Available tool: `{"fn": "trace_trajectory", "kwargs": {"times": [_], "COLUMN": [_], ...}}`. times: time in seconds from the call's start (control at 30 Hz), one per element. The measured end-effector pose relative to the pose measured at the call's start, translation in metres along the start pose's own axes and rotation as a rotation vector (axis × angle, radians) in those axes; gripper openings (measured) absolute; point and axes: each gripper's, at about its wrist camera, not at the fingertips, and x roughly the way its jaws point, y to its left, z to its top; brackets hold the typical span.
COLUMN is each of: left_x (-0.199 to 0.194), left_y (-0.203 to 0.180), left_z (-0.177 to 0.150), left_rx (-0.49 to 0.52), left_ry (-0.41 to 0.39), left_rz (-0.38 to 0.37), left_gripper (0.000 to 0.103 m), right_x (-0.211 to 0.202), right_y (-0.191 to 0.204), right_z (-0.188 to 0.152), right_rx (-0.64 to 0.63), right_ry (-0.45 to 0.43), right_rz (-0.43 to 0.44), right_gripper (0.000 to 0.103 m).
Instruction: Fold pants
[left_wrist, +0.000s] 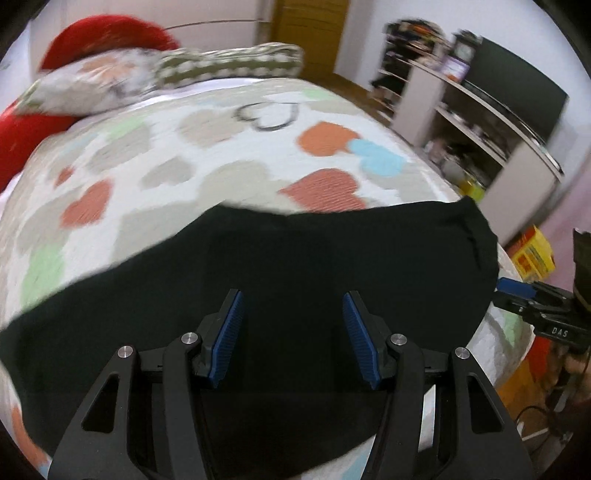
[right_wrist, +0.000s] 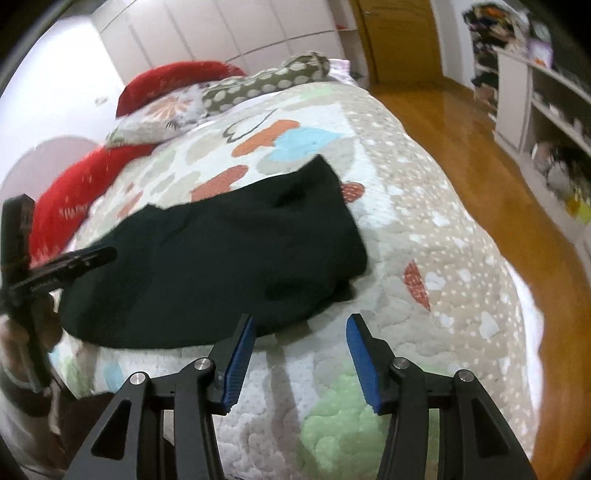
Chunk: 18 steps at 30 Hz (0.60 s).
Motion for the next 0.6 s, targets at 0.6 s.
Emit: {"fn": "trace_trajectory", "kwargs": {"times": [0.6], "left_x": [0.128], "left_y": [-0.127], "left_z": [0.088], "left_rx": [0.28], "left_ry": [0.141], "left_rz": [-0.253], "left_gripper": [0.079], "right_x": [0.022], "right_y": [-0.007], "right_z": [-0.002], "right_rx": [0.046], "right_ry": [-0.192], "right_rz": [0.132], "right_gripper": [0.068]}}
